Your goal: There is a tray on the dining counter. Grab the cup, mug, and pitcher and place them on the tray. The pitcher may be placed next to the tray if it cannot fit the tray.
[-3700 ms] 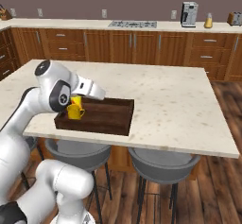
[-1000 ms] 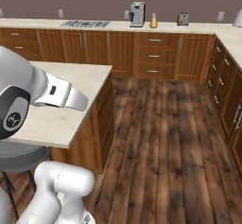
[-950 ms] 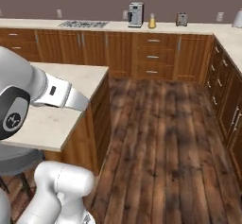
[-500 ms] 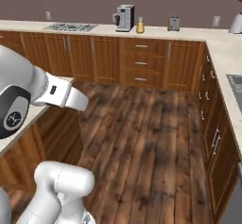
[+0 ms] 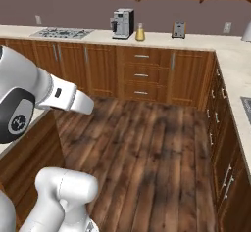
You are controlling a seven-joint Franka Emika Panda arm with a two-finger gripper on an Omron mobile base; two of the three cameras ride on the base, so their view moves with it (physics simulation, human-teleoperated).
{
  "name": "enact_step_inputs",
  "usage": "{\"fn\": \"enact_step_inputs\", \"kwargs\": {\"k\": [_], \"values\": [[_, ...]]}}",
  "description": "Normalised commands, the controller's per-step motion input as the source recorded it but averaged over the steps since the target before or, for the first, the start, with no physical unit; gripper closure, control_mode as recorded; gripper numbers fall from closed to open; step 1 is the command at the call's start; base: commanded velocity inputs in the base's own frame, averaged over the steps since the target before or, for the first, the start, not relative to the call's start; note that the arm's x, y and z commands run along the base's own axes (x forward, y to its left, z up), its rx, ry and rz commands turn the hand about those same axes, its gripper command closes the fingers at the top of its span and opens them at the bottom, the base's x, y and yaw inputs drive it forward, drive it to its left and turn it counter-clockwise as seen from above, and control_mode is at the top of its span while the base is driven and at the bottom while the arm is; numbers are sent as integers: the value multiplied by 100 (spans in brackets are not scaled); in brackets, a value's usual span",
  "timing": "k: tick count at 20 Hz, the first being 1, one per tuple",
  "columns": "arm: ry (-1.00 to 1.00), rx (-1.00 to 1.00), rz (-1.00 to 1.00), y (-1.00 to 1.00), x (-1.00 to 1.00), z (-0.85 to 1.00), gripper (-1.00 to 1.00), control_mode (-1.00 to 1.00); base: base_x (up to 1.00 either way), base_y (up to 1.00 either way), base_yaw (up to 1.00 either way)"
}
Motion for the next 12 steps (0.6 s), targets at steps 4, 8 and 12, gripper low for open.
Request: {"fn": "enact_step_inputs", "kwargs": {"k": [4,8,12], "values": [[0,0,0,0,0,0,-100,100,100,7,0],[0,0,0,0,0,0,-100,100,100,-17,0],[0,0,0,0,0,0,-100,100,100,-4,0]]}}
